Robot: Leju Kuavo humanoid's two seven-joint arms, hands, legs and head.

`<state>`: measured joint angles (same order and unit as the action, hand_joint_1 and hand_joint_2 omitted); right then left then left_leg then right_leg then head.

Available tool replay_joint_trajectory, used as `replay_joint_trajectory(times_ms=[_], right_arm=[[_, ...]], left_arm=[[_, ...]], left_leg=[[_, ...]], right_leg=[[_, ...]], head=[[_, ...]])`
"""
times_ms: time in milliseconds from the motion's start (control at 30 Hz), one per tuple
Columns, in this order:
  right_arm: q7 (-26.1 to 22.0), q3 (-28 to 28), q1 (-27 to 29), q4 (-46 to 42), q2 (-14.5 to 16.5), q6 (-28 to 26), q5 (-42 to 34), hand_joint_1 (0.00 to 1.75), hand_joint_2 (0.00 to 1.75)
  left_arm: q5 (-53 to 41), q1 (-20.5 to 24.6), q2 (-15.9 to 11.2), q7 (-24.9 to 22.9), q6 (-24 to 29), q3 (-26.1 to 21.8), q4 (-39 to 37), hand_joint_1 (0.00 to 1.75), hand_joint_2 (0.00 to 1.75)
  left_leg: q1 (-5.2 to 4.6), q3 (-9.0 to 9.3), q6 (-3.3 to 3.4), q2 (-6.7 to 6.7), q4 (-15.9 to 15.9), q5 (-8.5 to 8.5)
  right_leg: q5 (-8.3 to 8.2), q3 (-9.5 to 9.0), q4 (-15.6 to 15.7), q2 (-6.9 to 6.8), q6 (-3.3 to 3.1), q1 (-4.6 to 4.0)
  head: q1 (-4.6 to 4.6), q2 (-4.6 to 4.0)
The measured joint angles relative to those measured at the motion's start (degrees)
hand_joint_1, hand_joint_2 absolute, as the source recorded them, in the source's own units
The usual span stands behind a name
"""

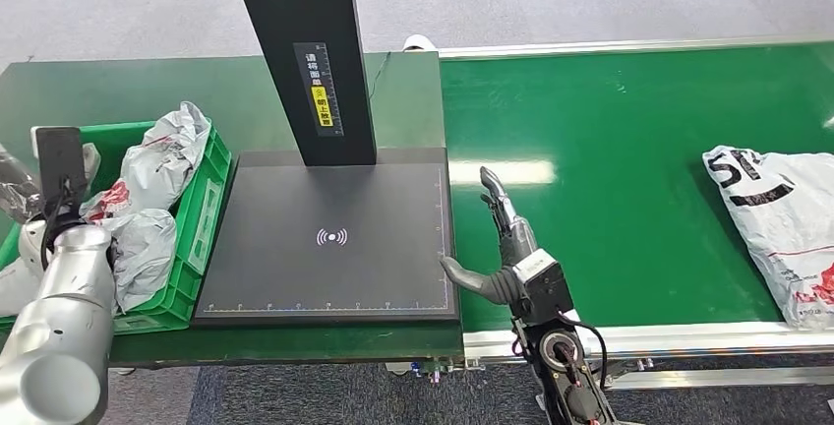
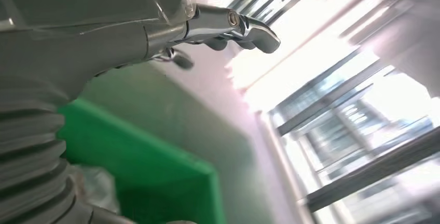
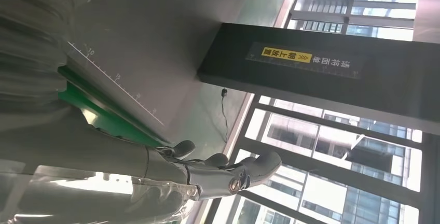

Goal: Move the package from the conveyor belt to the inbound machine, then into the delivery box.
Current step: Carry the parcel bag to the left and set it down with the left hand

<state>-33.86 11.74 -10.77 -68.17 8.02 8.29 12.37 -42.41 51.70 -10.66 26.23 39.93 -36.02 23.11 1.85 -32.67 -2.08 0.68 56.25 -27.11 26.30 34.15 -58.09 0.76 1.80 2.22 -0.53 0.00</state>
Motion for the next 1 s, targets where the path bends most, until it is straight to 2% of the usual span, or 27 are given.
replay_joint_trajectory(times_ms=[100, 167, 267, 367, 500, 600, 733, 867, 1000], right_arm=[[-0.5, 0.0, -0.4, 0.7, 0.1, -0.2, -0.1, 0.0, 1.75], [-0.8, 0.0, -0.7, 1.2, 0.1, -0.4, -0.2, 0.0, 1.75], [-1.1, 0.1, -1.2, 2.1, 0.1, -0.5, -0.2, 0.0, 1.75], [-1.3, 0.3, -1.6, 3.0, 0.1, -0.9, -0.3, 0.0, 1.75], [-1.6, 0.4, -1.7, 3.4, 0.1, -1.7, -0.5, 0.0, 1.75], [-1.7, 0.3, -1.8, 3.7, 0.0, -2.3, -0.8, 0.0, 1.75], [-1.8, 0.1, -1.7, 3.8, -0.3, -2.8, -1.2, 0.0, 1.75], [-2.0, -0.1, -1.6, 3.8, -0.7, -2.9, -1.4, 0.0, 1.75], [-2.1, -0.1, -1.6, 3.8, -1.0, -2.9, -1.5, 0.0, 1.75]], left_arm=[[3.4, 0.0, 1.1, 7.9, -0.3, -5.5, 0.7, 0.0, 1.75], [7.6, 0.0, 1.8, 11.2, -1.6, -8.0, 0.9, 0.0, 1.75], [14.1, -0.1, 3.0, 12.3, -4.8, -9.8, 1.8, 0.0, 1.75], [23.4, -1.6, 5.1, 12.4, -12.0, -8.9, 4.9, 0.0, 1.75], [34.3, -5.8, 8.6, 12.4, -21.6, -2.0, 11.4, 0.0, 1.75], [42.2, -11.0, 11.0, 12.3, -24.4, 7.2, 19.0, 0.0, 1.75], [50.2, -19.0, 12.9, 12.3, -27.1, 19.0, 29.5, 0.0, 1.75], [51.4, -26.6, 14.5, 12.4, -31.2, 28.0, 40.4, 0.0, 1.75], [47.8, -32.2, 16.4, 12.4, -32.9, 32.9, 50.3, 0.0, 1.75]], left_leg=[[0.0, 0.0, 0.0, -0.01, 0.0, 0.0], [0.0, 0.0, 0.0, -0.03, 0.0, 0.0], [0.0, 0.0, 0.0, -0.05, 0.0, 0.0], [-0.01, 0.01, 0.0, -0.13, 0.0, 0.0], [-0.04, 0.0, 0.01, -0.24, 0.0, 0.0], [-0.07, -0.01, 0.01, -0.24, 0.0, -0.01], [-0.07, -0.01, 0.0, -0.17, 0.0, -0.04], [-0.06, -0.02, -0.01, -0.14, 0.0, -0.05], [-0.06, -0.02, -0.01, -0.13, 0.0, -0.05]], right_leg=[[0.0, 0.0, 0.0, 0.0, 0.0, 0.0], [0.0, -0.01, 0.0, 0.0, 0.0, 0.0], [0.0, -0.02, 0.0, -0.01, 0.0, 0.0], [0.0, -0.04, 0.0, -0.05, 0.0, 0.02], [0.01, -0.09, 0.0, -0.12, 0.01, 0.05], [0.01, -0.09, 0.0, -0.11, 0.02, 0.08], [0.02, -0.05, 0.0, -0.09, 0.02, 0.09], [0.02, -0.02, 0.0, -0.07, 0.02, 0.08], [0.02, -0.03, 0.0, -0.08, 0.02, 0.08]], head=[[-0.01, 0.0], [-0.01, 0.0], [-0.01, 0.0], [0.01, 0.0], [-0.01, 0.0], [-0.01, 0.0], [0.0, 0.0], [-0.01, 0.0], [-0.01, 0.0]])
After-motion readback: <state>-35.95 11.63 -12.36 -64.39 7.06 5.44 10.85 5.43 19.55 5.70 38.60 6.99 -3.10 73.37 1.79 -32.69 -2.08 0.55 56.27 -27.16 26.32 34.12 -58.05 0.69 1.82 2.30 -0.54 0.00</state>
